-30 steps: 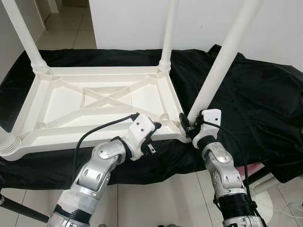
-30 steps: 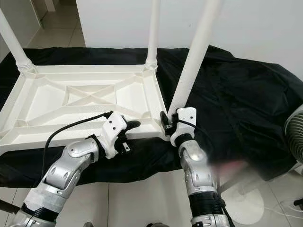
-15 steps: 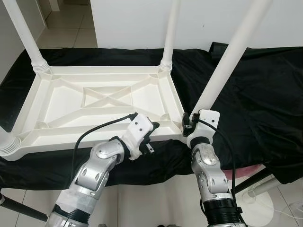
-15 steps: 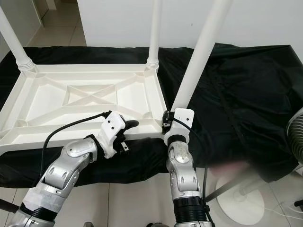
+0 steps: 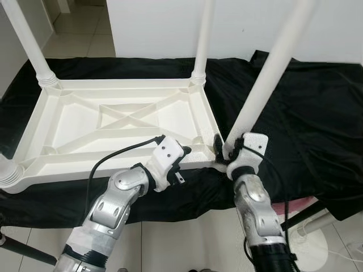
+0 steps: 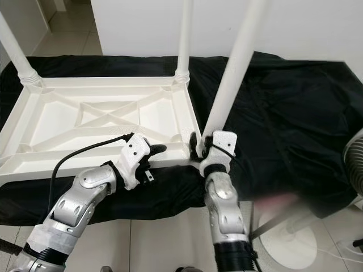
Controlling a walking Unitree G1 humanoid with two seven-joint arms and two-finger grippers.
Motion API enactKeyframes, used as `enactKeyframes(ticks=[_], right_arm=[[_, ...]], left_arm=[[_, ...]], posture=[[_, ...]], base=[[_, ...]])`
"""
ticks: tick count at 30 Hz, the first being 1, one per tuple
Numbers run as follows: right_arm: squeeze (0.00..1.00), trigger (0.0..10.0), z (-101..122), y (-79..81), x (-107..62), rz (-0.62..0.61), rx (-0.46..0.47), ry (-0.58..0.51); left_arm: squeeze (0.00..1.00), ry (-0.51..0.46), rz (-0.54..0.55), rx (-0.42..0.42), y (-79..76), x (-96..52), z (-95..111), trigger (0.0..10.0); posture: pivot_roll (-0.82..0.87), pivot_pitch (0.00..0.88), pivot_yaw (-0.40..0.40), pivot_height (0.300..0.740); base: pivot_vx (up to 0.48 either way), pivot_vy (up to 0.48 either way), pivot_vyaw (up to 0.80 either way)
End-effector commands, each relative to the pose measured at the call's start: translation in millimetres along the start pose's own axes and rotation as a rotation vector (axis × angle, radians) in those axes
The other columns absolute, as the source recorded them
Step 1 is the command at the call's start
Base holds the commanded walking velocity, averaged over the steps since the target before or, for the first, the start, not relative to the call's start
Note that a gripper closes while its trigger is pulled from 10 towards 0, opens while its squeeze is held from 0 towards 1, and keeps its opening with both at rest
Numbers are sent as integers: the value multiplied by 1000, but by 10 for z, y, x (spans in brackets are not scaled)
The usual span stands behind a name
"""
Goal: Building children table
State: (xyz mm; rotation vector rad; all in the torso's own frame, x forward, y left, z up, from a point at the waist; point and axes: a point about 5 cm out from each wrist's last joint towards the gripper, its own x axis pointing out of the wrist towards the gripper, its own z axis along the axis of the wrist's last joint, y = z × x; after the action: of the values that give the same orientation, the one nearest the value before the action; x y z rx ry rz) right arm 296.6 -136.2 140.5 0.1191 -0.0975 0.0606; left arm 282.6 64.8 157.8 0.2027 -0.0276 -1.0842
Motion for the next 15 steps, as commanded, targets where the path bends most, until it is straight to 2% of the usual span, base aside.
enactKeyframes(ticks=[1,2,3,4,12,13,15], right_arm=[[737,10000,-17,-69,-16,29,3,1],[0,10000,-21,-101,-21,70,-11,3],[0,10000,-21,-101,-21,70,-11,3],[0,10000,-9,-140,-33,176,-44,-3],[0,10000,13,-232,-6,327,-124,-11],[0,10000,33,-252,10,379,-145,-16],[0,10000,33,-252,10,379,-145,-16]], left_arm=[[0,8,14,3,-8,20,-21,10000],[0,9,13,3,-7,20,-24,10000],[0,9,13,3,-7,20,-24,10000],[0,9,10,4,-9,21,-22,10000],[0,12,-19,-5,-51,30,-28,10000],[0,12,-24,-3,-64,36,-31,10000],[0,12,-24,-3,-64,36,-31,10000]], posture=[[-72,55,-36,740],[-73,51,-35,740],[-73,51,-35,740],[-74,51,-34,740],[-75,46,-31,740],[-75,44,-30,740],[-75,44,-30,740]], base=[[0,0,0],[0,0,0],[0,0,0],[0,0,0],[0,0,0],[0,0,0],[0,0,0]])
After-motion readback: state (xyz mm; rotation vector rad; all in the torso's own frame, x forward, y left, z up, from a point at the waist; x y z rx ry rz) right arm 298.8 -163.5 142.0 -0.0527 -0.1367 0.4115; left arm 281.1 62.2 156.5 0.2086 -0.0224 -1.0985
